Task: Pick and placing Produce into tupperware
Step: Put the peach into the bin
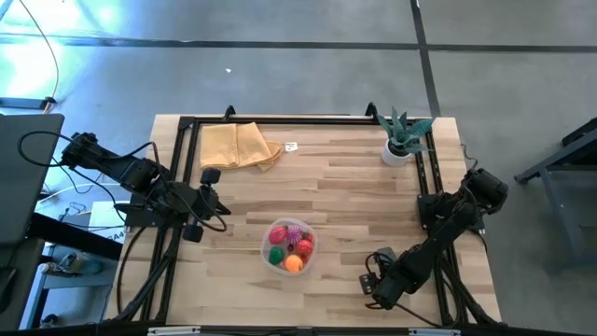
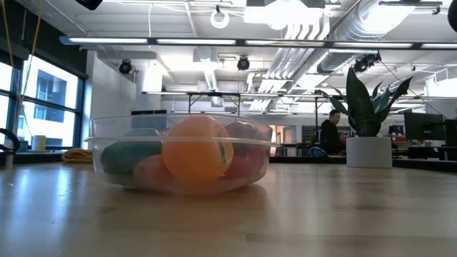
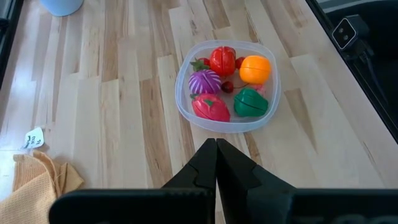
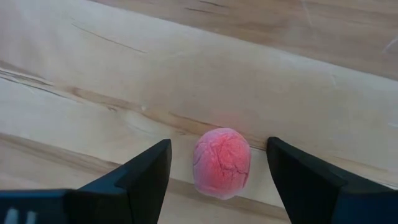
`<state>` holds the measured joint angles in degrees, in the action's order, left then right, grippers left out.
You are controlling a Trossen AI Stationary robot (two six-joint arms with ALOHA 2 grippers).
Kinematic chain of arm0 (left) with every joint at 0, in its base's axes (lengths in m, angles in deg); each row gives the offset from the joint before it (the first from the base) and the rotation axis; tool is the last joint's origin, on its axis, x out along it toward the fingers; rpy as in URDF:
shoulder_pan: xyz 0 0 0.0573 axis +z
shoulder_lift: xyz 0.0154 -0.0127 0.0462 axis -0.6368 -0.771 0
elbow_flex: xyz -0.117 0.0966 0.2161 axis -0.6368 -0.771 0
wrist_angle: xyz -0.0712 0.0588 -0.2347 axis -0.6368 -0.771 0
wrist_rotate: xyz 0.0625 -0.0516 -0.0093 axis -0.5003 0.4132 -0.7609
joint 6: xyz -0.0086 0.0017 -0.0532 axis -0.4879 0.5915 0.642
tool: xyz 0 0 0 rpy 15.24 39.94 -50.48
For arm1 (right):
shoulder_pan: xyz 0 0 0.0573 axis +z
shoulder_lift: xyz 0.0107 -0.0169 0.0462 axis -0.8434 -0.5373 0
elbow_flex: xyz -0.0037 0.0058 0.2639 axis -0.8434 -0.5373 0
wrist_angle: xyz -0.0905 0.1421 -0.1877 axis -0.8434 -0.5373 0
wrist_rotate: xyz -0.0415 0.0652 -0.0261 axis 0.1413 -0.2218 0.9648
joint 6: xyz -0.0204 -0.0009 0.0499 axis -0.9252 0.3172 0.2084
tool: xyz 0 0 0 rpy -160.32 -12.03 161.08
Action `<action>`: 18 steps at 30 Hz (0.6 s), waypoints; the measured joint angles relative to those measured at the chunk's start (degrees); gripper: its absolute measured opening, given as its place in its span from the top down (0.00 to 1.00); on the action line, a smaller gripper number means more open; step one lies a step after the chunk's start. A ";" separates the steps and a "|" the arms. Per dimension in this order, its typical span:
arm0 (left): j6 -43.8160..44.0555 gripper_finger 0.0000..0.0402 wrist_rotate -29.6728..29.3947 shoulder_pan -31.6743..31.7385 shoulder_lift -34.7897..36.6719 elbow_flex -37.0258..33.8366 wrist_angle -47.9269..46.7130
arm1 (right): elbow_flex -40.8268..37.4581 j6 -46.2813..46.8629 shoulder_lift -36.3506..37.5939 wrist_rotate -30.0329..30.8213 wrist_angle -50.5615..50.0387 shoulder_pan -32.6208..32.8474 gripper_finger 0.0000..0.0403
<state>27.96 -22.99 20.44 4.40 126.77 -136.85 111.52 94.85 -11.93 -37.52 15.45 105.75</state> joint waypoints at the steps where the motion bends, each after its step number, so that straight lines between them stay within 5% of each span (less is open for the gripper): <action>1: 0.02 1.00 0.00 -0.02 0.00 0.00 0.00 | 0.00 -0.28 0.00 -0.07 0.02 0.00 0.37; 18: 0.02 1.00 0.00 -0.02 0.00 0.00 0.02 | -0.09 -3.57 -0.13 -3.39 -0.53 -2.36 0.51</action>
<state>27.98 -22.99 20.42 4.40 126.77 -136.82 111.43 91.28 -12.06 -40.91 14.92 103.39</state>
